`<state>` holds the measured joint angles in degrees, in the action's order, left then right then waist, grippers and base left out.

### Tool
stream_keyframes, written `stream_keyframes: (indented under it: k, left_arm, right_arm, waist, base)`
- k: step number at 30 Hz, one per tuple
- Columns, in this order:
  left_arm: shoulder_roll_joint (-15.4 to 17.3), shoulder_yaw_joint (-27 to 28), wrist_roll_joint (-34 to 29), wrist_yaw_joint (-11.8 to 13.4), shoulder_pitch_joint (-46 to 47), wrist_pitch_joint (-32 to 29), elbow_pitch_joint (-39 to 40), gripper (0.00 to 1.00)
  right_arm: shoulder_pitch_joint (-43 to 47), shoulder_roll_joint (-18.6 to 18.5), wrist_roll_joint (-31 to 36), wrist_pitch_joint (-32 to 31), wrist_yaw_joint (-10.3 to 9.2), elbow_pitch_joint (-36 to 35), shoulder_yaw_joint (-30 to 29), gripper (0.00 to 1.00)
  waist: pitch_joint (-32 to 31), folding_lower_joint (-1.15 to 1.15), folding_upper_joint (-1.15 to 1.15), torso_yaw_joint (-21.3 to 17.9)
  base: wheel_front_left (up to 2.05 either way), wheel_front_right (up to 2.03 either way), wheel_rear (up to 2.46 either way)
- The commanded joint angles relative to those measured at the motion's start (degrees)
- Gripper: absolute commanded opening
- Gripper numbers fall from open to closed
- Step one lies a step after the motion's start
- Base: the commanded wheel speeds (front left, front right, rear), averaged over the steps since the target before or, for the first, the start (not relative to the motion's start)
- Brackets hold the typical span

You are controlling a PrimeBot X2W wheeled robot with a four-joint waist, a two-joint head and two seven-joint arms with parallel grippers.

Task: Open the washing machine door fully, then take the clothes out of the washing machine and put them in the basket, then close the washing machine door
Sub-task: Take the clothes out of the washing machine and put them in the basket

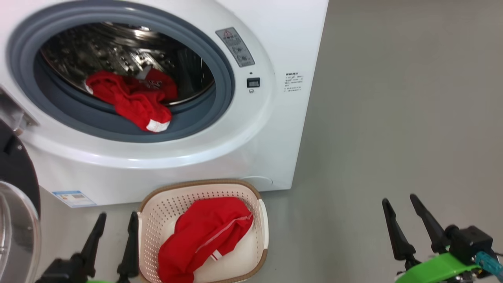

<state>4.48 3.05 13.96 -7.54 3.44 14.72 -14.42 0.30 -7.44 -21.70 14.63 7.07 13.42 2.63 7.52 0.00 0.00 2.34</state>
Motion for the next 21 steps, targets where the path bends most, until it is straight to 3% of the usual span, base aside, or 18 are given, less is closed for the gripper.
stream_keyframes:
  k: [1, 10, 21]
  left_arm:
    - [0.93, 2.15, -0.36, 0.05, -0.58, 0.28, 2.14, 1.00]
    - [-0.06, 3.73, -0.35, 0.05, -6.02, 0.28, 6.63, 1.00]
    - [-0.80, 4.32, 0.20, 0.05, -5.43, 0.28, 6.65, 1.00]
  right_arm:
    - [0.47, -0.86, -0.76, 0.37, 0.42, -1.34, 0.90, 1.00]
    - [3.59, -0.68, -0.88, 0.37, 0.42, -1.73, -0.74, 1.00]
    - [3.41, -0.40, -0.86, 0.37, 0.42, -1.87, -0.78, 1.00]
  waist:
    - [-1.52, 0.00, 0.00, 0.33]
    - [-2.64, 0.00, 0.00, 0.47]
    - [-2.37, 0.00, 0.00, 0.45]
  base:
    - [0.00, 0.00, 0.00]
    - [0.00, 0.00, 0.00]
    - [0.00, 0.00, 0.00]
